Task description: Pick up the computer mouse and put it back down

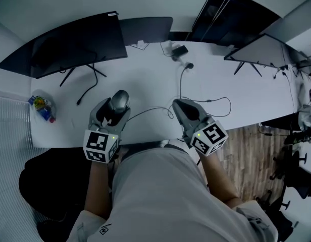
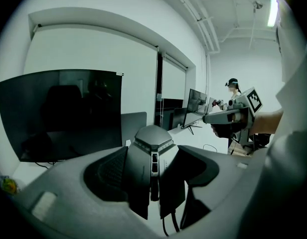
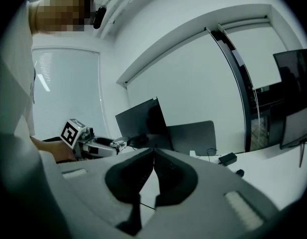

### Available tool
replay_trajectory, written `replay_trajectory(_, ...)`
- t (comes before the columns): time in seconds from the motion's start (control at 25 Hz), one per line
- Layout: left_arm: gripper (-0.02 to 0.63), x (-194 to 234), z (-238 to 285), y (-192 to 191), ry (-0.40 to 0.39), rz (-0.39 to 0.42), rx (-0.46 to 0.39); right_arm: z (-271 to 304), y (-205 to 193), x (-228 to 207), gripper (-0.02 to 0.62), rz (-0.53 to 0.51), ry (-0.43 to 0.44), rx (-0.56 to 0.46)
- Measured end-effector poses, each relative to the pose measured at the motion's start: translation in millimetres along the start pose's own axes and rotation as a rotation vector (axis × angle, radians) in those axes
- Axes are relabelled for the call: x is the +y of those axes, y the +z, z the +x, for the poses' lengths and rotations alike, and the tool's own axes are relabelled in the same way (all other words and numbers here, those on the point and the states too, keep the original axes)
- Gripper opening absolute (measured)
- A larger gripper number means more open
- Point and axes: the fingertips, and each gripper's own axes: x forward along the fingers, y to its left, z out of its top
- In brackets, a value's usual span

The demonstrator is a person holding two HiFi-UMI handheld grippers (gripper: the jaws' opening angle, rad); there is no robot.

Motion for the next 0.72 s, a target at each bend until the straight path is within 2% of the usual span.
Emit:
replay_trajectory(0.44, 0.313, 16, -30, 8, 0.078, -0.023, -0.035, 12, 5, 20, 0.003, -0.018, 0.066, -0.002)
replay_trajectory(0.72, 0.313, 16, -32, 4, 0.078, -0.014, -0.016, 10, 2, 26, 0.003, -0.014, 0.072, -0.002)
